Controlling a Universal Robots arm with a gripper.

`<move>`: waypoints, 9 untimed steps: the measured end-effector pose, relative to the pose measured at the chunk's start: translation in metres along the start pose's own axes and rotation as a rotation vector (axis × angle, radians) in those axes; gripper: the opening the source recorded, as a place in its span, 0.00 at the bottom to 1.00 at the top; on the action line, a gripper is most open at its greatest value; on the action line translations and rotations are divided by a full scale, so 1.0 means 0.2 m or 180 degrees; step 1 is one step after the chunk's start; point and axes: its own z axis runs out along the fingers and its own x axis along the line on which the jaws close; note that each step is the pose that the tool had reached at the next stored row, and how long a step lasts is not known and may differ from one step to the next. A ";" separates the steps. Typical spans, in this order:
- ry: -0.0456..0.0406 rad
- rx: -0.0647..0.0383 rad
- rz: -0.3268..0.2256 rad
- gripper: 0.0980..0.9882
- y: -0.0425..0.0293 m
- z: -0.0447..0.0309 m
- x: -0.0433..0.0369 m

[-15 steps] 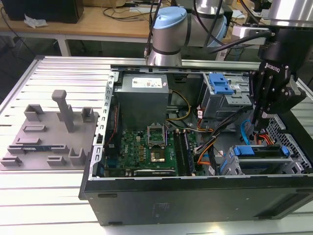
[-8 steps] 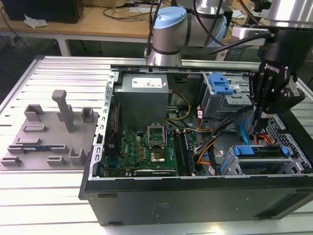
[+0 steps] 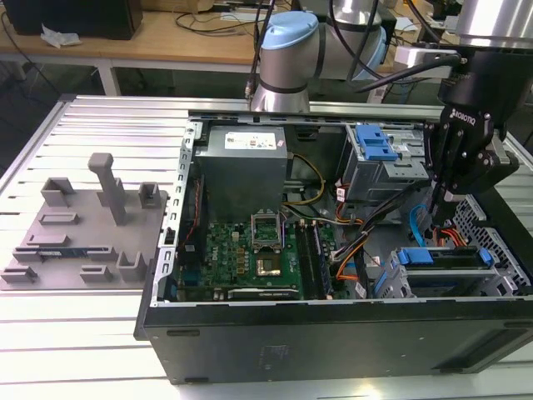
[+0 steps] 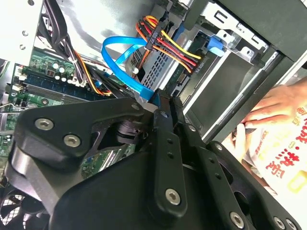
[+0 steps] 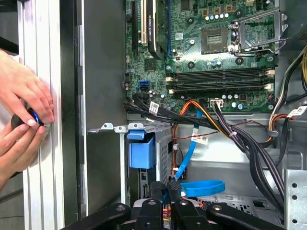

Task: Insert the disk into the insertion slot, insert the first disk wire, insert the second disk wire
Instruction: 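Insert the second disk wire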

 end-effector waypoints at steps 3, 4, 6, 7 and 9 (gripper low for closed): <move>-0.0055 0.0002 0.0001 0.07 0.000 0.007 0.021; -0.0082 0.0003 0.0001 0.07 -0.001 0.011 0.030; -0.0152 0.0006 0.0002 0.07 -0.002 0.020 0.059; -0.0175 0.0007 0.0003 0.07 -0.002 0.023 0.068; -0.0232 0.0009 0.0004 0.07 -0.005 0.030 0.090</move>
